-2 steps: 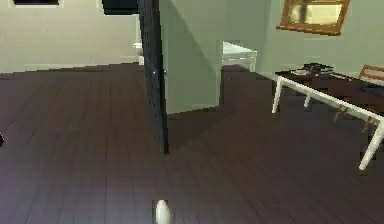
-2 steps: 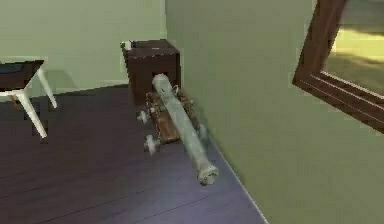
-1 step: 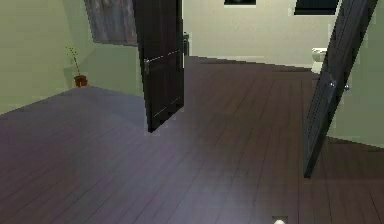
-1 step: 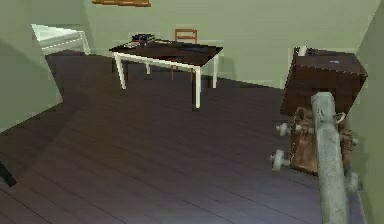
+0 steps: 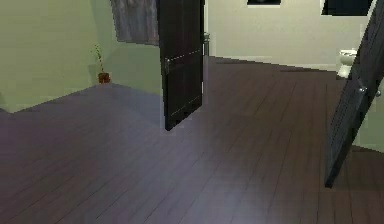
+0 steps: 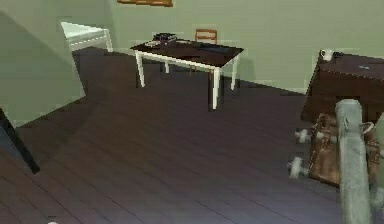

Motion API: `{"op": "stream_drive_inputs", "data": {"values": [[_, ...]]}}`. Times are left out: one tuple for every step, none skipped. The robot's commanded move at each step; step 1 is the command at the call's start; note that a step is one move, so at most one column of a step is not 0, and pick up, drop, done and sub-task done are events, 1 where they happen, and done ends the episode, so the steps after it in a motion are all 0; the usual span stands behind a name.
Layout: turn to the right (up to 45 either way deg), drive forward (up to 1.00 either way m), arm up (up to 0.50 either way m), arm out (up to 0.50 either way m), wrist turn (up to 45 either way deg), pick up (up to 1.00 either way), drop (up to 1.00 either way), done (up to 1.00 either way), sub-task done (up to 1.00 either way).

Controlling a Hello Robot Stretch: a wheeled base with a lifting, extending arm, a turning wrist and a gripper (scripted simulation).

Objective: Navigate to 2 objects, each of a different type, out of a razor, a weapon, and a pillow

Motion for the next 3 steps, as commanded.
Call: {"op": "stream_drive_inputs", "data": {"values": [[0.0, 1.00, 0.00, 0.00, 0.0, 0.00, 0.00, 0.00, 0.00], [-30.0, 0.00, 0.00, 0.00, 0.0, 0.00, 0.00, 0.00, 0.00], [0.0, 0.05, 0.00, 0.00, 0.0, 0.00, 0.00, 0.00, 0.00]]}}
